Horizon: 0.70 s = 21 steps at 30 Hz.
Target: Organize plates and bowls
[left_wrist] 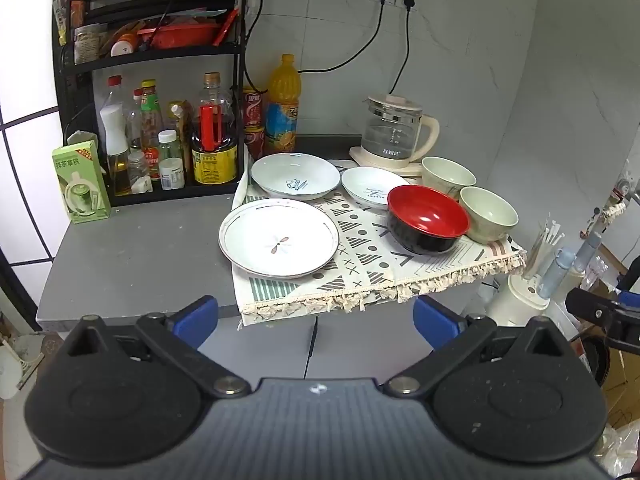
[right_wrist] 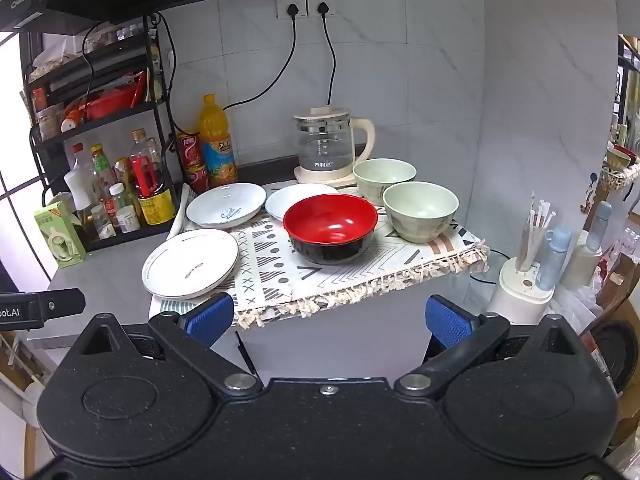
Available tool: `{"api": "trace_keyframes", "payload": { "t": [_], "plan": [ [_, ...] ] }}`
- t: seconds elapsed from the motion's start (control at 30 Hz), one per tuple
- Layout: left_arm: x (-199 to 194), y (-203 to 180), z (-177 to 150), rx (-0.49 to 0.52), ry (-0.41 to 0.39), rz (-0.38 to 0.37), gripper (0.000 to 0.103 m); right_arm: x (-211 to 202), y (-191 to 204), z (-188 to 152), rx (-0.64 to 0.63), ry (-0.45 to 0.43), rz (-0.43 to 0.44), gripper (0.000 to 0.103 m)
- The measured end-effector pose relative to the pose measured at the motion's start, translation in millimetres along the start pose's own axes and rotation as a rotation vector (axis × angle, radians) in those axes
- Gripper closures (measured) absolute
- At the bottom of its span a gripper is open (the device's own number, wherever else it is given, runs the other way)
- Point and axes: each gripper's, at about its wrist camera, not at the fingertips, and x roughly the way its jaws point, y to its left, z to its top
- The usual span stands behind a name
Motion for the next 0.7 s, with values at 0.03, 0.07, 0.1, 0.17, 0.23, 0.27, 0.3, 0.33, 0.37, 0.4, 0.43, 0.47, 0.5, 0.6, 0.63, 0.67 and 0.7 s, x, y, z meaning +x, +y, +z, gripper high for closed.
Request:
{"api": "trace_keyframes", "payload": {
  "t": [0.03, 0.07, 0.1, 0.17, 0.23, 0.27, 0.3, 0.33, 0.37, 0.4, 0.43, 0.47, 0.5, 0.6, 0.63, 0.67, 0.7],
  "plan": [
    [0, 0, 0, 0.003, -0.002, 0.003, 0.0, 0, -1, -1, 0.013, -0.01, 0.008, 0.0],
    [-1, 1, 0, 0.004, -0.005, 0.006, 0.0, 0, -1, -1, 0.014, -0.009, 0.008, 0.0],
    [-2, 2, 0, 0.003, -0.008, 0.004, 0.0, -1, -1, -1, 0.015, -0.009, 0.009, 0.0],
    [-3, 4, -1, 0.001, -0.013, 0.002, 0.0, 0, 2, -4, 0.014, -0.013, 0.01, 0.0],
    [1, -6, 3, 0.031, 0.004, 0.005, 0.0, 1, 1, -2, 0.011, 0.0, 0.009, 0.0],
    [2, -7, 5, 0.028, 0.011, 0.007, 0.0, 1, 1, -3, 0.013, 0.0, 0.009, 0.0],
    [3, -8, 5, 0.028, 0.012, 0.006, 0.0, 2, -1, -4, 0.014, 0.003, 0.011, 0.0],
    [4, -8, 6, 0.026, 0.014, 0.004, 0.001, 3, 0, -4, 0.016, 0.009, 0.011, 0.0],
    [4, -9, 7, 0.024, 0.016, 0.003, 0.0, 3, -3, -4, 0.018, 0.012, 0.015, 0.0],
    [5, -10, 8, 0.025, 0.017, 0.001, 0.0, 3, -1, -5, 0.018, 0.015, 0.013, 0.0],
    [2, -11, 3, 0.029, 0.008, 0.0, 0.0, 3, 0, -5, 0.019, 0.017, 0.011, 0.0],
    [2, -13, 3, 0.03, 0.009, 0.001, 0.0, 2, 0, -5, 0.018, 0.016, 0.011, 0.0],
    [1, -14, 4, 0.03, 0.008, -0.001, 0.0, 2, 0, -4, 0.02, 0.018, 0.011, 0.0],
    [0, -17, 3, 0.033, 0.001, -0.003, 0.0, 2, -1, -3, 0.023, 0.019, 0.012, 0.0],
    [-1, -17, 2, 0.033, 0.001, -0.003, 0.0, 2, -2, -3, 0.022, 0.018, 0.013, 0.0],
    [-1, -18, 2, 0.031, 0.003, -0.001, 0.0, 2, -2, -2, 0.022, 0.018, 0.012, 0.0],
    [1, -20, 3, 0.032, 0.006, 0.0, 0.0, 2, -1, -2, 0.024, 0.02, 0.011, 0.0]
  ]
}}
